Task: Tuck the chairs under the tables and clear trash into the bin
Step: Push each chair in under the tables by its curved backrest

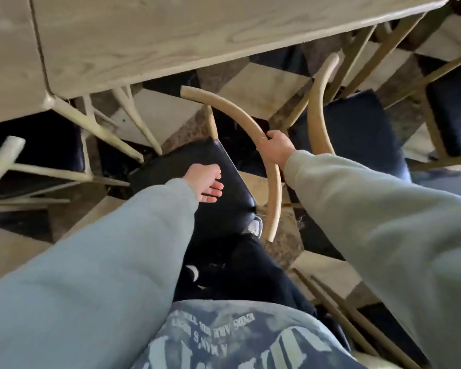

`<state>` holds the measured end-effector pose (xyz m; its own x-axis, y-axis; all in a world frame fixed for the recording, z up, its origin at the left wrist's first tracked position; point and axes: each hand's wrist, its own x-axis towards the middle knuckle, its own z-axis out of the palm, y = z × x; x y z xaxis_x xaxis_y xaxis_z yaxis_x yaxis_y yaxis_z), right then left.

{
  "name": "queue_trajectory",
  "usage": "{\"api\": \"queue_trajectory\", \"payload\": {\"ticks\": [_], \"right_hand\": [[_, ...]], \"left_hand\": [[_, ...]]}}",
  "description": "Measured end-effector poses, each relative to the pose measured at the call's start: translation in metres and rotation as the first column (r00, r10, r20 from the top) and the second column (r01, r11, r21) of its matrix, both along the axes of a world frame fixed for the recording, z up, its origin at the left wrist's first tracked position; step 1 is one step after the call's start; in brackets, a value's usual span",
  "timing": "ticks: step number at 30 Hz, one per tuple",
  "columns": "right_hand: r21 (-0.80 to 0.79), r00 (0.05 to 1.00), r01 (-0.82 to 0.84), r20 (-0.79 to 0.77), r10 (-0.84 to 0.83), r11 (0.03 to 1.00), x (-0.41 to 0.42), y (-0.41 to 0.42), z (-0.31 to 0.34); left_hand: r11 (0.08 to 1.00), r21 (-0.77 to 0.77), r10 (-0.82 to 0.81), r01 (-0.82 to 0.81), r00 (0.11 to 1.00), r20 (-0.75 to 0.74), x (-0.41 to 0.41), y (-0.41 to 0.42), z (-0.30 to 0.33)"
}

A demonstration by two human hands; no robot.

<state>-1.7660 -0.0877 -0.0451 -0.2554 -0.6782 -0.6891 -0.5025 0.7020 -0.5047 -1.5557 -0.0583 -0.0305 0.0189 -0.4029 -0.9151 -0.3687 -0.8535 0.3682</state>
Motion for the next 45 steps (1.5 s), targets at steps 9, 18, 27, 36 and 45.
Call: {"api": "queue_trajectory", "payload": {"ticks": [9,18,27,36,45], "right_hand": [[0.059,0.968,-0.236,-0.067,0.24,0.97,0.001,-0.002,0.01],[0.088,0.915,-0.362,-0.157,0.372,0.928,0.009,-0.029,0.02],[0.069,0.77,-0.605,-0.203,0.605,0.793,0.066,-0.145,-0.022],[0.033,0.774,-0.629,-0.059,0.63,0.776,0.12,-0.222,-0.045],[0.012,0.733,-0.68,-0.002,0.68,0.733,0.111,-0.222,-0.083]], "left_hand": [[0.969,0.112,0.231,-0.22,0.968,-0.094,-0.013,0.076,-0.015],[0.92,0.212,0.36,-0.329,0.924,-0.127,0.003,0.108,-0.023],[0.761,0.43,0.553,-0.486,0.832,-0.038,-0.041,0.118,-0.061],[0.743,0.435,0.588,-0.508,0.806,-0.064,-0.113,0.107,-0.086],[0.827,0.448,0.429,-0.34,0.896,-0.112,-0.114,0.121,-0.092]]}}
